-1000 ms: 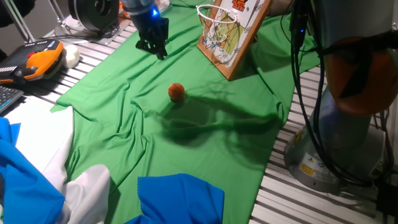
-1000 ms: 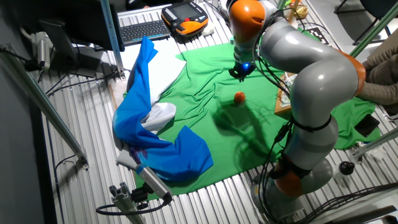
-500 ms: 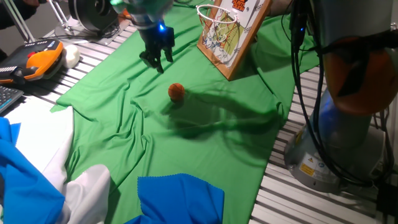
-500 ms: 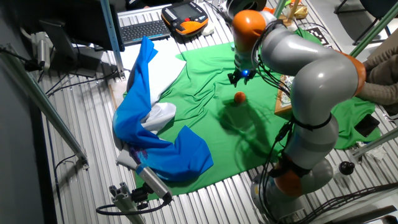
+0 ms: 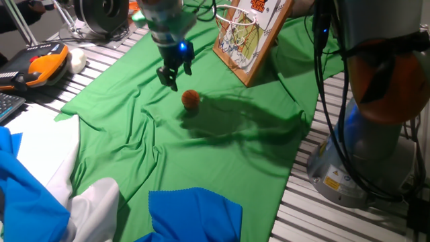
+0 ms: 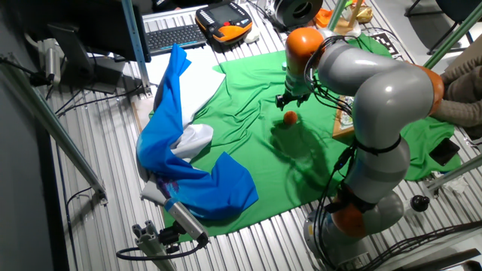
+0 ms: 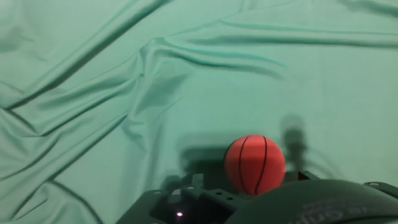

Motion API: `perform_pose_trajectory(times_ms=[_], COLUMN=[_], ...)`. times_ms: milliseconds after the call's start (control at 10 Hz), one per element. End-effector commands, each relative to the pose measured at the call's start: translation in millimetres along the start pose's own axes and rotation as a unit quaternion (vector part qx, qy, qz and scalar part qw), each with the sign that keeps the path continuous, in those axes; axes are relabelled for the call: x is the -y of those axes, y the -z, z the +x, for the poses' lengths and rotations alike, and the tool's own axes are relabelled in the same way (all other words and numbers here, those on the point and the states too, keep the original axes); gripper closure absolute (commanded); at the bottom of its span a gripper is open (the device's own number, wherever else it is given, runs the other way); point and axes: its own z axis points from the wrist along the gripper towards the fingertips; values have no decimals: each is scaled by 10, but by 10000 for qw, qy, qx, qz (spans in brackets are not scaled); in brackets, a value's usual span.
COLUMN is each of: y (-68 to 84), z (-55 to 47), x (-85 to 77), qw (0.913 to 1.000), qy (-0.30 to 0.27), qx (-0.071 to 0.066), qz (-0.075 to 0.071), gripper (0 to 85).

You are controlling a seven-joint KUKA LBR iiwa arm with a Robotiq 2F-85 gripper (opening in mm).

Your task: Grab a basketball, release it and shoot it into the basket

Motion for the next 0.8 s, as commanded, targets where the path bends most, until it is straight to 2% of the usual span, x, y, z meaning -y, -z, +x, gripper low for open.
perform_pose_trajectory(times_ms=[0, 400, 700], y=[-88, -311, -385], z=[-1, 46, 36], x=[10, 74, 98], qw=[10000, 9998, 9997], qy=[13, 67, 89], qx=[35, 188, 238], qz=[1, -97, -54], gripper=[170, 170, 170])
